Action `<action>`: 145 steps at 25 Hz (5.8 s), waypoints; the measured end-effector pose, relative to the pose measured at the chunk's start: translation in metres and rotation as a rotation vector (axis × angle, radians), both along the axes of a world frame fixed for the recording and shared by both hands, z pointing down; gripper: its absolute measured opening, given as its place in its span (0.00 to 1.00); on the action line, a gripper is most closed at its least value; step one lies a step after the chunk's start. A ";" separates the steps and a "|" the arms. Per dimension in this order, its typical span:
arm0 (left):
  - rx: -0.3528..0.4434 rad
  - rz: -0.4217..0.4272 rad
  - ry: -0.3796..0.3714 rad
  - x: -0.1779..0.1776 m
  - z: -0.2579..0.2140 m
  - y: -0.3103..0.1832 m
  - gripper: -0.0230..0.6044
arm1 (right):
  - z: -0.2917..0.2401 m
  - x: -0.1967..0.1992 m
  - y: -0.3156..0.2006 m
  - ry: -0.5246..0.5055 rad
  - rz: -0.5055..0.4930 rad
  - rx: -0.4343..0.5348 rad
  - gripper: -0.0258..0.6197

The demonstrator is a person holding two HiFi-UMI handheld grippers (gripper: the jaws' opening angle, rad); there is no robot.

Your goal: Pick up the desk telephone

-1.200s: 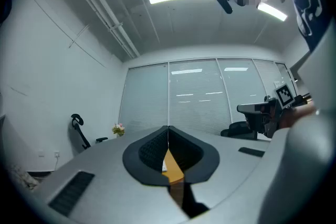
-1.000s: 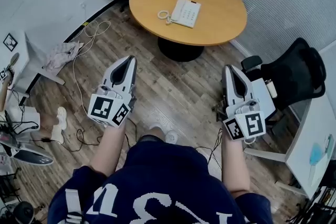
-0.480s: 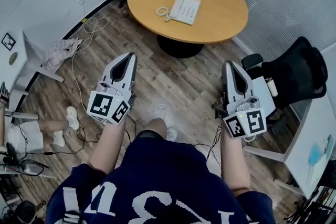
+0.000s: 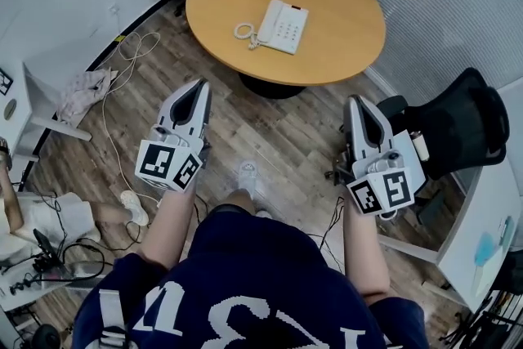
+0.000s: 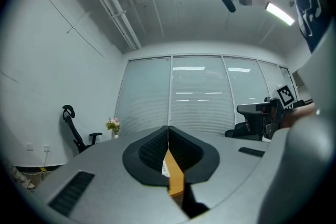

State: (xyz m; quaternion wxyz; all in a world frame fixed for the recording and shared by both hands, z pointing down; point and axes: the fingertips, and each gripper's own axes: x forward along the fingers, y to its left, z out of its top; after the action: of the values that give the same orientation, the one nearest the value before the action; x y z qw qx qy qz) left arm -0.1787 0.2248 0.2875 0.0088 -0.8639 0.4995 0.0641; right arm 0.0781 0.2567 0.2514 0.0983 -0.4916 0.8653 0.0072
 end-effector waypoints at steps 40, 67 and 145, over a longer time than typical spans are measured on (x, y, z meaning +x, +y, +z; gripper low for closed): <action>-0.011 0.042 0.009 0.047 0.009 -0.331 0.06 | 0.004 0.018 -0.333 0.056 -0.019 -0.007 0.08; 0.037 -0.001 0.002 0.097 -0.017 -0.460 0.06 | -0.003 0.041 -0.490 0.005 -0.147 -0.011 0.08; -1.037 0.444 0.089 0.146 0.321 -0.464 0.58 | 0.382 -0.024 -0.453 -0.126 -0.161 -1.008 0.45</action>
State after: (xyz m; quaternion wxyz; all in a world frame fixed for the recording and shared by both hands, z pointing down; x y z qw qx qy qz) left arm -0.0325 -0.2392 0.6080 -0.4516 -0.8359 0.2719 -0.1530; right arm 0.0543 -0.1963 0.6336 -0.0990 -0.4093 0.7886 -0.4480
